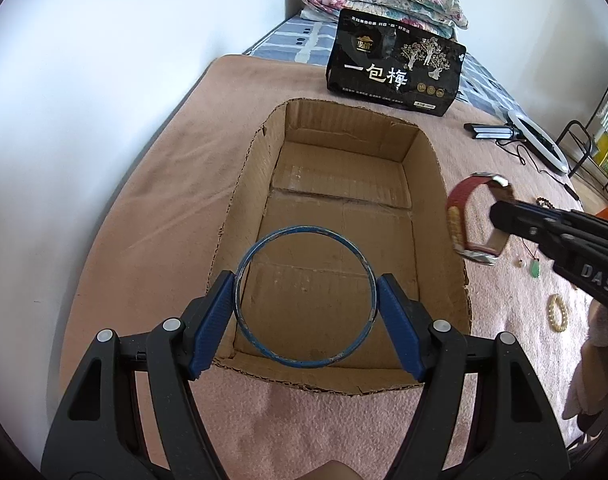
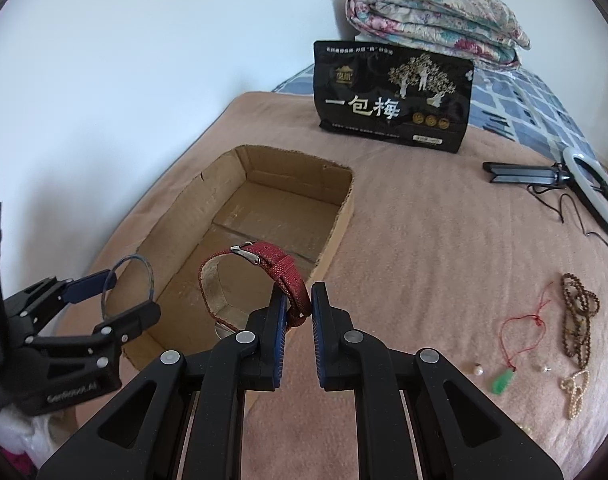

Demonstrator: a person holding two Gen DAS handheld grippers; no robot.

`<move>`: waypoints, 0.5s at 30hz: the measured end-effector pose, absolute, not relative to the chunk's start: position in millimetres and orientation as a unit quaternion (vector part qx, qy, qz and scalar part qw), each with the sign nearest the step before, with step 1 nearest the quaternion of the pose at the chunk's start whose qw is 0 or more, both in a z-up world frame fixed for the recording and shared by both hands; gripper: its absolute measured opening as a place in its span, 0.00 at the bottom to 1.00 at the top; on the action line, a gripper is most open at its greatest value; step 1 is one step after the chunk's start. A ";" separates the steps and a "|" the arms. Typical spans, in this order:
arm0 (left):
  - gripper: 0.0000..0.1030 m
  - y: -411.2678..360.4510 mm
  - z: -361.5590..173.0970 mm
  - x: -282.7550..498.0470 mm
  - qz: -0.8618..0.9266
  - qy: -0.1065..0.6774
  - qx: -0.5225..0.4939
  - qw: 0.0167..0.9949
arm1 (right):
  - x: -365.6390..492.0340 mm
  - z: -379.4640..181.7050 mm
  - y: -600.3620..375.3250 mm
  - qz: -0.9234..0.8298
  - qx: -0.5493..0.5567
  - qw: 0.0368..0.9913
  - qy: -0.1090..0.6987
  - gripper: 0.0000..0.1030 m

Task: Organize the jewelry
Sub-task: 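Carry the bangle and watch into the cardboard box and open both tools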

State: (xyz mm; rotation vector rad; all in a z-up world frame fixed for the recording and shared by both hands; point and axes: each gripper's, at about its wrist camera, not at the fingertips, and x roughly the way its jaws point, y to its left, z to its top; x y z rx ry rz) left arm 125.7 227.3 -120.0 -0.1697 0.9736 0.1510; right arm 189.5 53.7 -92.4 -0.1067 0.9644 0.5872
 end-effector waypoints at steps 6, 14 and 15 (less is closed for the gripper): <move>0.71 228.1 -125.5 129.4 0.067 0.474 -0.086 0.874 | 195.6 -98.3 62.0 0.283 -0.048 0.838 0.464 0.10; 0.72 229.0 -126.7 130.0 0.068 0.477 -0.091 0.872 | 200.6 -100.4 65.2 0.290 -0.040 0.832 0.470 0.16; 0.72 229.4 -126.9 130.4 0.069 0.478 -0.092 0.871 | 200.7 -100.5 65.3 0.293 -0.038 0.831 0.471 0.22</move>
